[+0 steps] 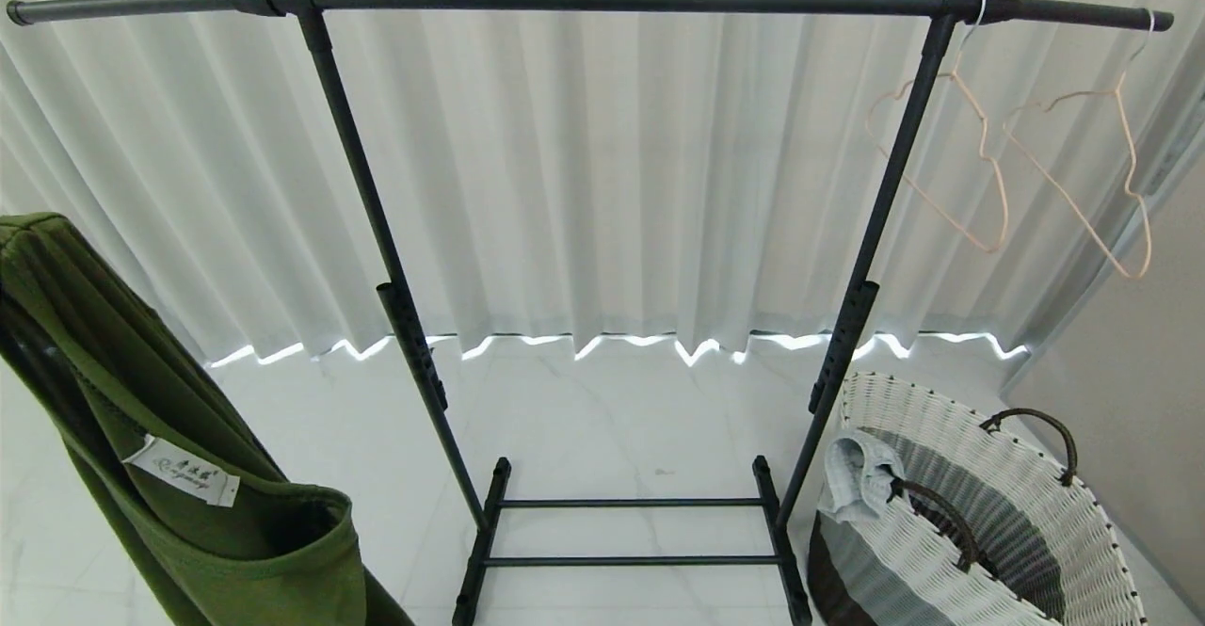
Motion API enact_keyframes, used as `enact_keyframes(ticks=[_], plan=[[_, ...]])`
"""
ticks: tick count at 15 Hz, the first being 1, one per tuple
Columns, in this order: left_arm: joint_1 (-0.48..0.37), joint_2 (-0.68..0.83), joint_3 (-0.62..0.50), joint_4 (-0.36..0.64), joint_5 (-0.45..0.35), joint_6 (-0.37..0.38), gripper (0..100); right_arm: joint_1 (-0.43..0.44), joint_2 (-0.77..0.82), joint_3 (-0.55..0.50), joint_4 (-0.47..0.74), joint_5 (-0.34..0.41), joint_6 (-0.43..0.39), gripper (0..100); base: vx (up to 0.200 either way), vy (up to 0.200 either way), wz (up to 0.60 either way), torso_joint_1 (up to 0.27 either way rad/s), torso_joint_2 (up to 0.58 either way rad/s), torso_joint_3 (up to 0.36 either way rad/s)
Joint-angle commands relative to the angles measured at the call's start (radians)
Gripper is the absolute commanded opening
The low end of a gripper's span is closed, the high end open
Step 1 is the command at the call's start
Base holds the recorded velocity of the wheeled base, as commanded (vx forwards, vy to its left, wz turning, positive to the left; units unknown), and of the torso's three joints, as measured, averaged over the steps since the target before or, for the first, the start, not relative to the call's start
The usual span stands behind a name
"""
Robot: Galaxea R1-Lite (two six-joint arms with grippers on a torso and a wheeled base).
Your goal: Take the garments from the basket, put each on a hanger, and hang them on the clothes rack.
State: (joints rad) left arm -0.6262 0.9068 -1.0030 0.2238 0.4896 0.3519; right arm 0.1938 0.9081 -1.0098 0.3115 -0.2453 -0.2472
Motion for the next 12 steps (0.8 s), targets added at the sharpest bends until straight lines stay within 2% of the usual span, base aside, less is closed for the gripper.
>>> enact_keyframes(ticks=[1, 3, 8, 12], plan=[[-0.001, -0.008, 0.001, 0.000, -0.003, 0.001, 0, 0.001, 0.002, -0.001, 0.000, 0.000, 0.005, 100, 0.000, 0.000, 0.00, 0.212, -0.48, -0.286], [-0.001, -0.014, 0.003, 0.002, -0.032, 0.015, 0, 0.001, 0.002, -0.001, 0.000, 0.000, 0.006, 100, 0.000, 0.000, 0.00, 0.217, -0.50, -0.288], [-0.001, -0.014, 0.012, 0.000, -0.036, 0.022, 0, -0.001, 0.002, 0.011, -0.031, 0.000, 0.006, 100, 0.000, 0.000, 0.00, 0.231, -0.51, -0.283], [0.000, -0.017, 0.030, 0.002, -0.034, 0.024, 0, -0.001, 0.002, 0.076, -0.126, 0.000, -0.001, 100, 0.000, 0.000, 0.00, 0.071, -0.14, -0.075]])
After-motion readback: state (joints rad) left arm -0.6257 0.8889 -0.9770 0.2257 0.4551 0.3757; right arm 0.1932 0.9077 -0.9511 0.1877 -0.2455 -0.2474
